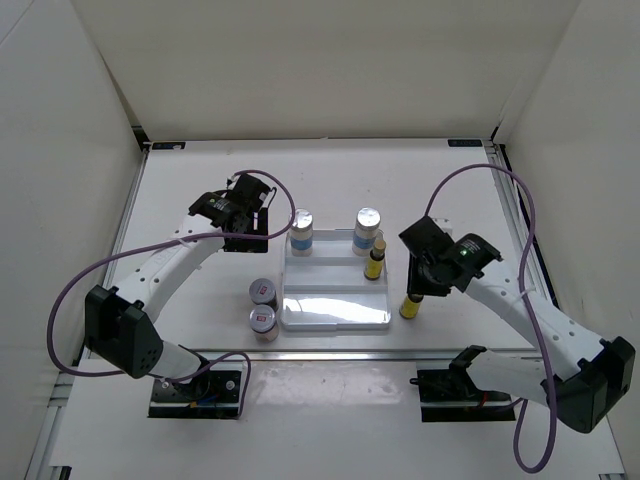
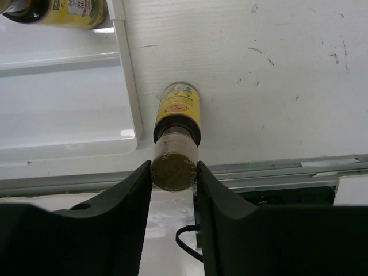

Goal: Organize the condiment bottles

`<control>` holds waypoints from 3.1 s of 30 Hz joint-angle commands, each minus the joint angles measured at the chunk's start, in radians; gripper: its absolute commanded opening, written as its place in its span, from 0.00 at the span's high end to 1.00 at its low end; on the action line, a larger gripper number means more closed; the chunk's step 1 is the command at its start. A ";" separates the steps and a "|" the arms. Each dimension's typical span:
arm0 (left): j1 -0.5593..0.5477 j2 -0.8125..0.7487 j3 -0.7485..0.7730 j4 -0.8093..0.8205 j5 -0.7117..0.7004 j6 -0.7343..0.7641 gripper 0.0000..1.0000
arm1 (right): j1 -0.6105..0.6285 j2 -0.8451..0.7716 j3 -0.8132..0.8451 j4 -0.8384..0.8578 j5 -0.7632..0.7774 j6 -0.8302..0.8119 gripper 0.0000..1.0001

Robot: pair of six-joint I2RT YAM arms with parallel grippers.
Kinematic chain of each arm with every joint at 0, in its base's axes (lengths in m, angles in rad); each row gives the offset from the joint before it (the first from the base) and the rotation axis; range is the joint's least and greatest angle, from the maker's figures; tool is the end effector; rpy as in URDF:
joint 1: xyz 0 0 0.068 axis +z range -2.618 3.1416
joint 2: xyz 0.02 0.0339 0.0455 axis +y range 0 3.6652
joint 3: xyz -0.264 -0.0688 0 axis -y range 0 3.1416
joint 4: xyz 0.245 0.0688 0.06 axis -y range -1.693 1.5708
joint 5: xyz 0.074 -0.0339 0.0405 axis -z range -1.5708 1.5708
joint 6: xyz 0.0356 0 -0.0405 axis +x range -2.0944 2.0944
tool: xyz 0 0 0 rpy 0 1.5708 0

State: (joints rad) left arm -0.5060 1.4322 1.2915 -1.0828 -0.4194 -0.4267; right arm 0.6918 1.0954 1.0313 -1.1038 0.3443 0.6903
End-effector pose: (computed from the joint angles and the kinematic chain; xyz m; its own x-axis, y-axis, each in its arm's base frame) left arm 0.2439 -0.1186 0.2999 -0.8818 0.0564 -0.4683 -0.0478 0.9770 0.2077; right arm 0.1537 0.1117 0.2935 -0.8637 0.0629 -0.5000 0.0667 0.9977 0.0102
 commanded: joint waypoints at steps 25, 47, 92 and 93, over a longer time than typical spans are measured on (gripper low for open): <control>0.024 -0.070 0.037 0.012 -0.045 -0.015 0.00 | 0.282 0.211 0.570 0.047 -0.033 -0.212 1.00; 0.072 -0.069 0.006 0.089 0.174 0.043 0.03 | 0.334 0.692 0.638 0.344 -0.030 -0.302 1.00; -0.060 0.005 -0.173 -0.008 0.404 -0.152 0.11 | 0.420 -0.459 0.144 -0.231 0.466 0.120 0.00; -0.060 0.005 -0.182 0.001 0.404 -0.152 0.13 | 0.420 -0.459 0.144 -0.231 0.466 0.120 0.00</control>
State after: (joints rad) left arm -0.5545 1.4517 1.1187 -1.0985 -0.0044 -0.5564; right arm 1.1103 0.6445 1.1740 -1.3270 0.7757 0.7784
